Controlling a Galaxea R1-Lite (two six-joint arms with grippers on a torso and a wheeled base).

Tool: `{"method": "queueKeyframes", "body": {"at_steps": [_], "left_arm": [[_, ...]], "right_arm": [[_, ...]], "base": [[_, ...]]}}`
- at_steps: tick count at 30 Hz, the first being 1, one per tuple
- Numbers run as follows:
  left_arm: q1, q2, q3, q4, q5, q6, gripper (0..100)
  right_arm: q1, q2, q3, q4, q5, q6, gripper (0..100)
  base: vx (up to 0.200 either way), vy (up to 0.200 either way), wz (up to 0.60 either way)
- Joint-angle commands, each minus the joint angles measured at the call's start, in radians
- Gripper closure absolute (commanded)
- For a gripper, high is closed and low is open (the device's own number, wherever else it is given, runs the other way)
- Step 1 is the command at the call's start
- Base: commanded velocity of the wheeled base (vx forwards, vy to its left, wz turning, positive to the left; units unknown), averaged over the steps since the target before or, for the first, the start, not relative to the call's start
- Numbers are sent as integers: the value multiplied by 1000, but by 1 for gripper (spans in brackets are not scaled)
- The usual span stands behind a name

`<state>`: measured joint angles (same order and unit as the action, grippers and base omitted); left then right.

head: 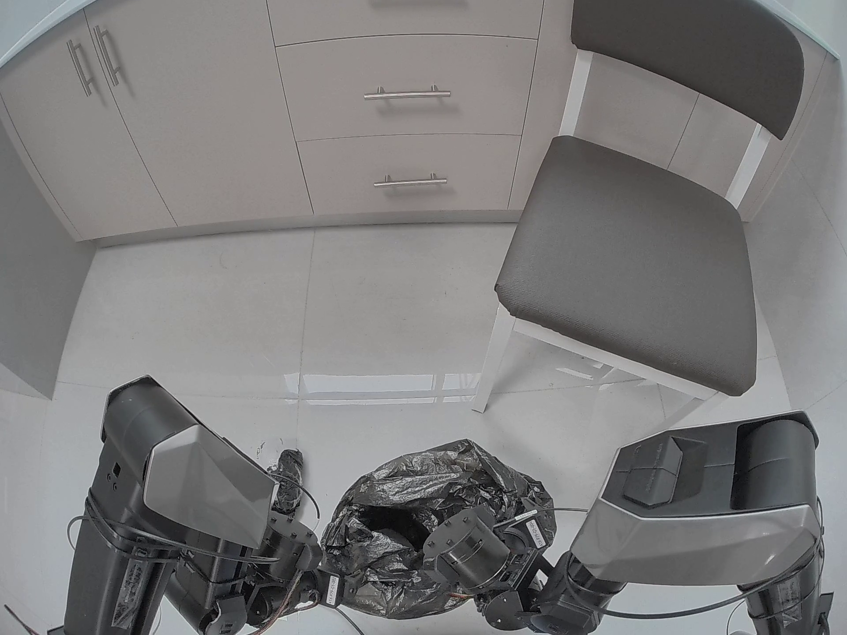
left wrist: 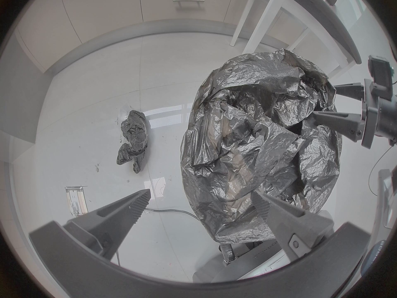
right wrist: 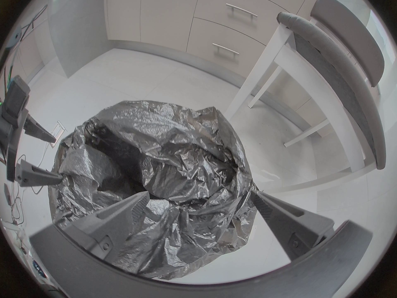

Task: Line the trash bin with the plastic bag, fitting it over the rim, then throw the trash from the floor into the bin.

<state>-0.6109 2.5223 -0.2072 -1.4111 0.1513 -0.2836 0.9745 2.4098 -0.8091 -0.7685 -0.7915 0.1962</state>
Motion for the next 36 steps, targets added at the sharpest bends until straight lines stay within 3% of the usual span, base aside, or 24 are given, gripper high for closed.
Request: {"method": "queueKeyframes", "body": {"at_steps": [1, 9, 10, 24, 36], "left_arm": [[0, 1, 0, 0, 1, 0, 0], [0, 3, 0, 0, 1, 0, 0], [0, 3, 0, 0, 1, 0, 0], [0, 1, 0, 0, 1, 0, 0], [0, 3, 2, -6, 1, -2, 0]], "right_arm": [[-7, 17, 7, -2, 0, 2, 0], [-16, 43, -1, -3, 0, 2, 0], [-16, 43, -1, -3, 0, 2, 100], [-16, 17, 27, -3, 0, 3, 100], [-42, -14, 166, -14, 1, 55, 100]], "base": [[0, 0, 0], [0, 0, 0], [0, 0, 0], [0, 0, 0], [0, 0, 0]]}}
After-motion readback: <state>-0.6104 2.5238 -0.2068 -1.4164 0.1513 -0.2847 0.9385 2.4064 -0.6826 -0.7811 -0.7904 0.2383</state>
